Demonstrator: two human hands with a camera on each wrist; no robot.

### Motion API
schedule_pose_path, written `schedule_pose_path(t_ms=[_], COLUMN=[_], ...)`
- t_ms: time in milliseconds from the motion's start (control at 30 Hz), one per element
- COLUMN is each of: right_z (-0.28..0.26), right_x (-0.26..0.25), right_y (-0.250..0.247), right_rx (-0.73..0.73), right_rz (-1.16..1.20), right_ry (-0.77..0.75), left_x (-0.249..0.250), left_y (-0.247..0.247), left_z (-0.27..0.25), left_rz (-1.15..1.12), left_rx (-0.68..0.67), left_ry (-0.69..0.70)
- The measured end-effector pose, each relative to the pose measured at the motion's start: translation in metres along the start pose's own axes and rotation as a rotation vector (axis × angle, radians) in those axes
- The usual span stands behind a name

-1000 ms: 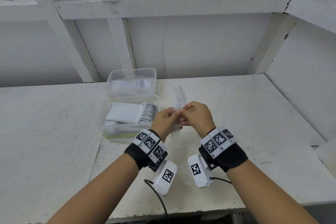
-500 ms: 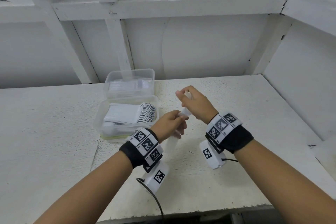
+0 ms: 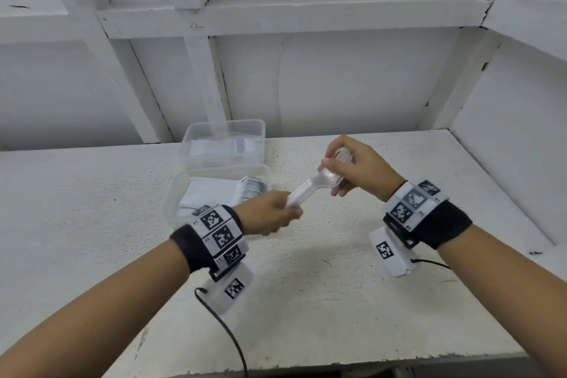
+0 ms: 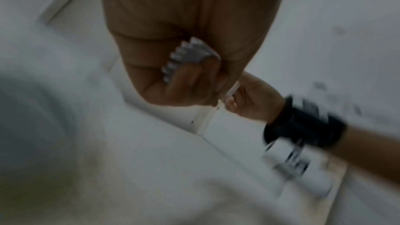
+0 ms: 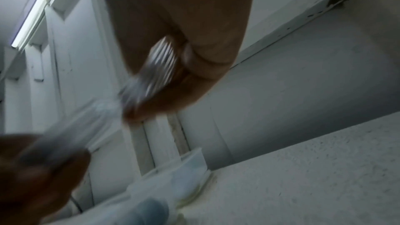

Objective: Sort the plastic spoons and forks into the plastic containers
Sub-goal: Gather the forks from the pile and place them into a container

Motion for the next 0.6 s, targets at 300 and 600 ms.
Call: schedule_pose_path(t_ms=[300, 600], right_z=[0.001, 0.012], right_x=[-0.01, 0.001], right_y=[0.041, 0.07], right_rx=[-0.461, -0.423], right_rz=[-0.721, -0.295], right_ry=[0.029, 0.155], left_x=[0.023, -0.01], left_y=[-0.057, -0.079], left_z=[-0.005, -0.006], left_rz=[1.335, 1.222], left_rx=[0.19, 0.242], left_ry=[0.12, 0.107])
Point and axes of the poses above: each hand's wrist, its own z-axis towards the middle knuckle, its own y-axis out of the palm, x = y × z, the point moved 7 cm from there along z, towards the middle knuckle, and after that the axes turned 7 degrees about z, right-handed, at the moved point
